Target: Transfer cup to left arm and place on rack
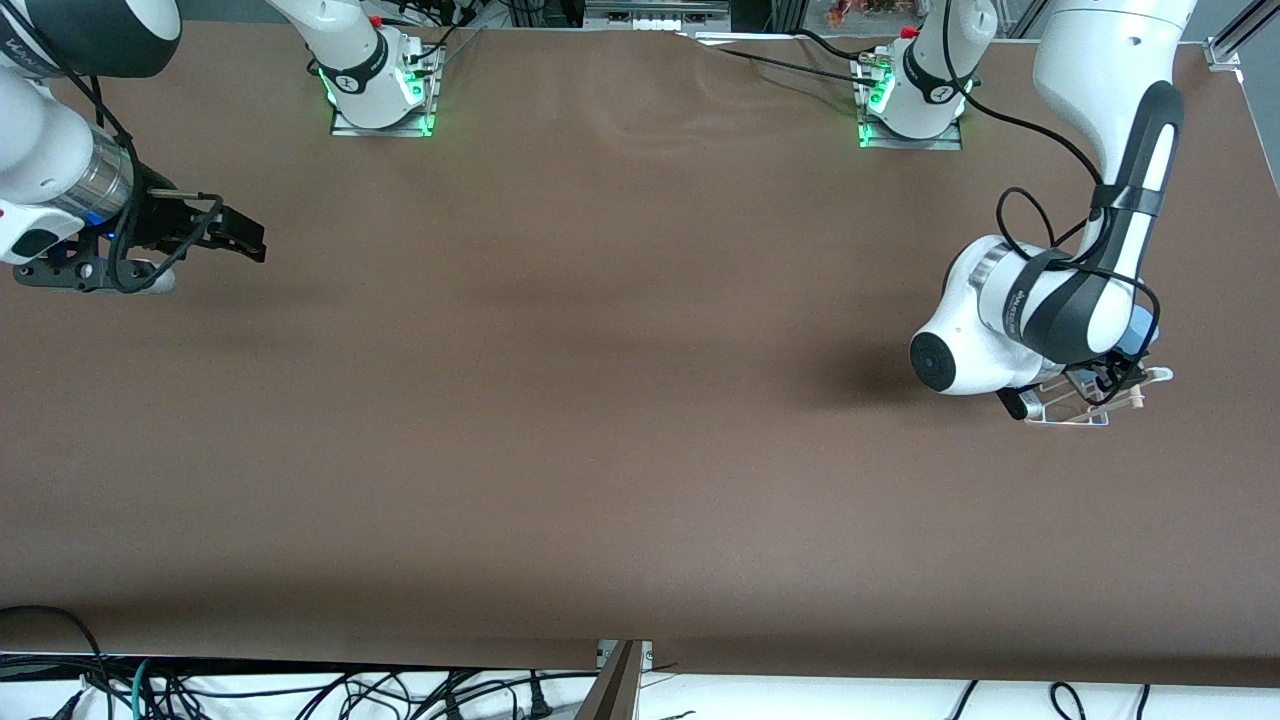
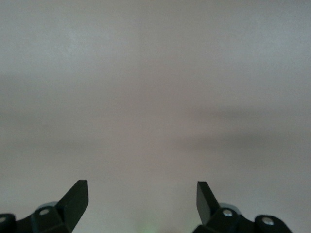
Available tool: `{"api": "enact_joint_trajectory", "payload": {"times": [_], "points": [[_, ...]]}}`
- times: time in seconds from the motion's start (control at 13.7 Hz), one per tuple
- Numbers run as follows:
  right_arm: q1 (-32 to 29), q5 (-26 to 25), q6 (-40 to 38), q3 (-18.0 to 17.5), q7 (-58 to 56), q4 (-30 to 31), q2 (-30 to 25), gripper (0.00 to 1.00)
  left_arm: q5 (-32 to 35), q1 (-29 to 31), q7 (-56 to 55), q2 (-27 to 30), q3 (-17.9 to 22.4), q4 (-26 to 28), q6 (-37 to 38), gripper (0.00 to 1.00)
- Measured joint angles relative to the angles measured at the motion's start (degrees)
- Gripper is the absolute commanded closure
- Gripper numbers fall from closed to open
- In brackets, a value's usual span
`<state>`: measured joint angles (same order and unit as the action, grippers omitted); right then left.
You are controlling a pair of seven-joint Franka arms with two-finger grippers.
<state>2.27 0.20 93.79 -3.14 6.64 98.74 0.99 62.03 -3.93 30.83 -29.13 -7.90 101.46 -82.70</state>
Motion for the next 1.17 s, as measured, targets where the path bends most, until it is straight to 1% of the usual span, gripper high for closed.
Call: {"api": "enact_joint_trajectory", "payload": {"times": [0.29, 0.51, 0.88, 0.95, 1.02, 1.1, 1.17], "points": [[0.03, 0.00, 0.01, -0.15, 0.00, -0.56, 0.34, 0.01, 1.26, 2.18, 0.00, 0.05, 0.03, 0.80, -2.33, 1.00], [0.03, 0.00, 0.00, -0.16, 0.01, -0.57, 0.40, 0.01, 1.27, 2.12, 0.00, 0.06, -0.26, 1.71, -2.90, 1.00], [0.03, 0.00, 0.00, -0.21, 0.01, -0.58, 0.49, 0.01, 2.62, 2.64, -0.73, 0.03, -0.08, 3.96, -6.69, 0.99], [0.03, 0.00, 0.00, -0.27, 0.02, -0.59, 0.51, 0.01, 2.63, 2.77, -0.78, 0.03, -0.01, 4.06, -7.00, 0.81], [0.04, 0.00, 0.00, -0.33, 0.02, -0.59, 0.52, 0.01, 2.63, 2.88, -0.82, 0.02, -0.01, 4.12, -7.17, 0.04], [0.04, 0.00, 0.00, -0.35, 0.04, -0.60, 0.52, 0.01, 2.63, 2.96, -0.94, 0.00, -0.01, 4.20, -7.24, 0.00], [0.04, 0.00, 0.00, -0.35, 0.29, -0.61, 0.52, 0.01, 2.64, 3.01, -1.32, -0.02, -0.01, 4.26, -7.27, 0.00]]}}
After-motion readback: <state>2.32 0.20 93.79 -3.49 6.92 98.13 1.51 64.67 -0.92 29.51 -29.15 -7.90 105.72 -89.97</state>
